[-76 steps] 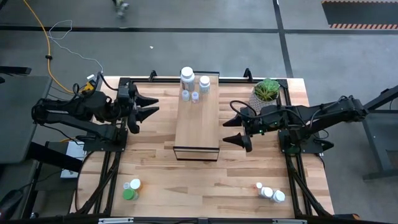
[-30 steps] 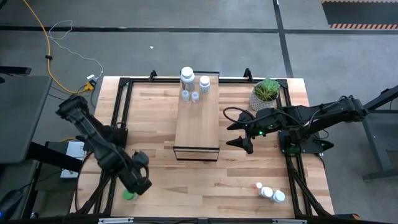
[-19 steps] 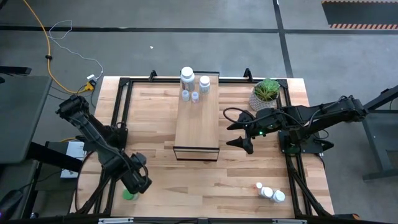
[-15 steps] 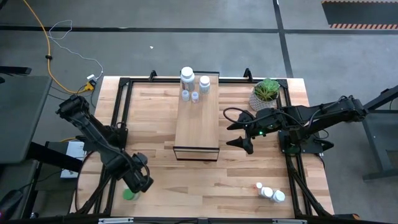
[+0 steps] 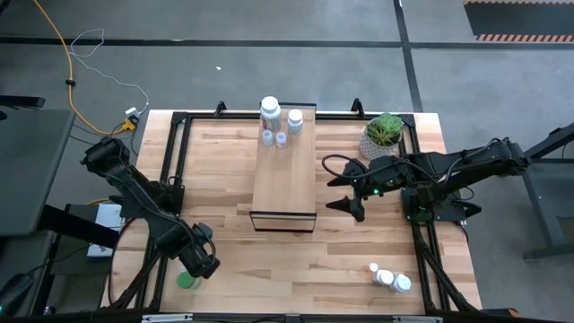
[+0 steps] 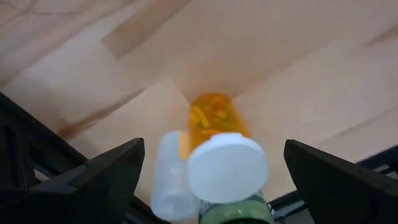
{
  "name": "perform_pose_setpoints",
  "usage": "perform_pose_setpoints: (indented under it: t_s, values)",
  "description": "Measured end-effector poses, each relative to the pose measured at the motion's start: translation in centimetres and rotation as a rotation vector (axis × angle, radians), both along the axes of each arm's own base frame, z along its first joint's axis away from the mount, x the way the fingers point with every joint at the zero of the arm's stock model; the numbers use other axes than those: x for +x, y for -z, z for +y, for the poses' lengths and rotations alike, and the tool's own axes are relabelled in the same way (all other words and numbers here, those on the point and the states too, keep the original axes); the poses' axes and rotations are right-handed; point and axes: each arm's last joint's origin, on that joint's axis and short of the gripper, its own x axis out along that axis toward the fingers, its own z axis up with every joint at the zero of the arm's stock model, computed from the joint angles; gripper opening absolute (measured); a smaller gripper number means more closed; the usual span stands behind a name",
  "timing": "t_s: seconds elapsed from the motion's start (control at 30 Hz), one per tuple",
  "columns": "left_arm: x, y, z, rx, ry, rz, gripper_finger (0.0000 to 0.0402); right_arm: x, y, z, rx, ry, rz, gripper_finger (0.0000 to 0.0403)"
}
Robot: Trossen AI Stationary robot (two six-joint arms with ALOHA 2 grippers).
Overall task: Pick and place medicine bottles onto shelf by color
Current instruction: Put the orange medicine bottle on the shelf
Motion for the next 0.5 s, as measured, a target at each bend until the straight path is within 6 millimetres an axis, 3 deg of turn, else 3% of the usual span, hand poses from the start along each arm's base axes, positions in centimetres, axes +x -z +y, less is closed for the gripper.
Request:
perform_pose_setpoints:
  t_s: [0.27, 0.5]
  values:
    - [0.07, 0.23, -0.11, -0.016, 0.022, -0.020, 0.0373, -0.01, 0.02, 0.00, 0.005, 0.004, 0.003, 0.0349]
    - [0.37, 0.81, -0.39, -0.012, 0.017, -0.012, 0.0345, -0.03, 0.06, -0.07, -0.005, 0.024, 0.006, 0.0349]
